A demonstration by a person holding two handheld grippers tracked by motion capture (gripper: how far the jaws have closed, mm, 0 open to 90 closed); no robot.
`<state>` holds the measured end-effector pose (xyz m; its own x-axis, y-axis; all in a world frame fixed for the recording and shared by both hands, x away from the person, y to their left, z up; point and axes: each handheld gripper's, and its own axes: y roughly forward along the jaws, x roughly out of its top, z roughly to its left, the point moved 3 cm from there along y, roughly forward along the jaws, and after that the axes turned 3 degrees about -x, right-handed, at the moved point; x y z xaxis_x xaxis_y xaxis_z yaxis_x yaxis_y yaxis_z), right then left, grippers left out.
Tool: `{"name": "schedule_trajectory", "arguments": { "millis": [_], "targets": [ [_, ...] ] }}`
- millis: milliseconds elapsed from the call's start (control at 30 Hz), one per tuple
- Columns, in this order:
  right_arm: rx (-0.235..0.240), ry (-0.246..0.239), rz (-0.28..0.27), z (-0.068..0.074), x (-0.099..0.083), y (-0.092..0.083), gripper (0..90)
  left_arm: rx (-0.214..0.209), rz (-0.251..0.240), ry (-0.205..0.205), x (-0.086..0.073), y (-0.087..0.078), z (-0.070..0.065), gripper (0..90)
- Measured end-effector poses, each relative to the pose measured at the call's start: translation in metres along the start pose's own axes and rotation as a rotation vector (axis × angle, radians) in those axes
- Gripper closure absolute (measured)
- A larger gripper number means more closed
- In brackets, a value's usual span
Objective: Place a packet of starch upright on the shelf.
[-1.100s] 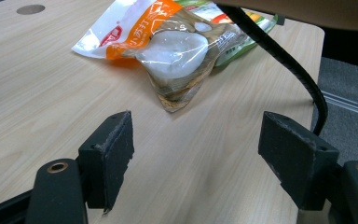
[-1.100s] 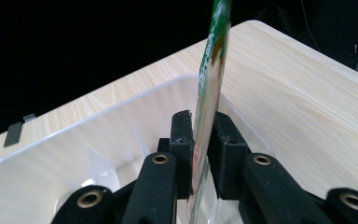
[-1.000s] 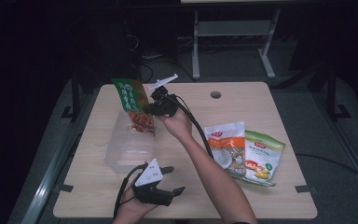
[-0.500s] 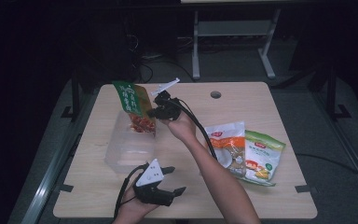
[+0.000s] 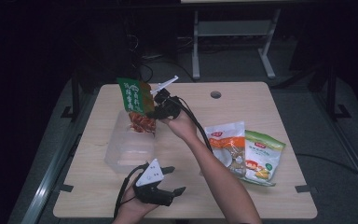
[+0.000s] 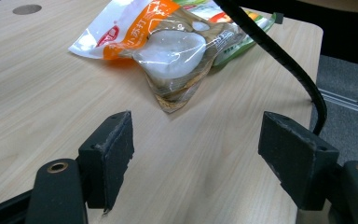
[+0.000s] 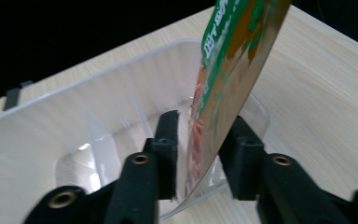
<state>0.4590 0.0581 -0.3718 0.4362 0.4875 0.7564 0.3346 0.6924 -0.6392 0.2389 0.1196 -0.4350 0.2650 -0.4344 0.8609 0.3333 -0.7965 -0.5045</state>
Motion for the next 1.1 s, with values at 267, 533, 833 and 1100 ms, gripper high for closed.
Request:
{"name": "schedule_trajectory", "arguments": {
  "millis": [267, 533, 833, 1100],
  "targets": [
    [-0.007, 0.020, 0.005, -0.005, -0.006, -0.022, 51.8, 0.001, 0.012, 0.004, 0.000, 0.002, 0.000, 25.9],
    [-0.003, 0.037, 0.003, -0.012, -0.022, -0.046, 47.7, 0.005, 0.021, -0.003, 0.000, 0.004, 0.002, 25.8],
    [-0.012, 0.042, 0.012, -0.017, -0.043, -0.071, 43.9, 0.006, 0.024, -0.013, 0.000, 0.008, 0.004, 25.8],
    [-0.024, 0.075, 0.003, -0.024, -0.061, -0.095, 42.0, 0.009, 0.032, -0.015, 0.000, 0.009, 0.003, 25.7]
  ]
}}
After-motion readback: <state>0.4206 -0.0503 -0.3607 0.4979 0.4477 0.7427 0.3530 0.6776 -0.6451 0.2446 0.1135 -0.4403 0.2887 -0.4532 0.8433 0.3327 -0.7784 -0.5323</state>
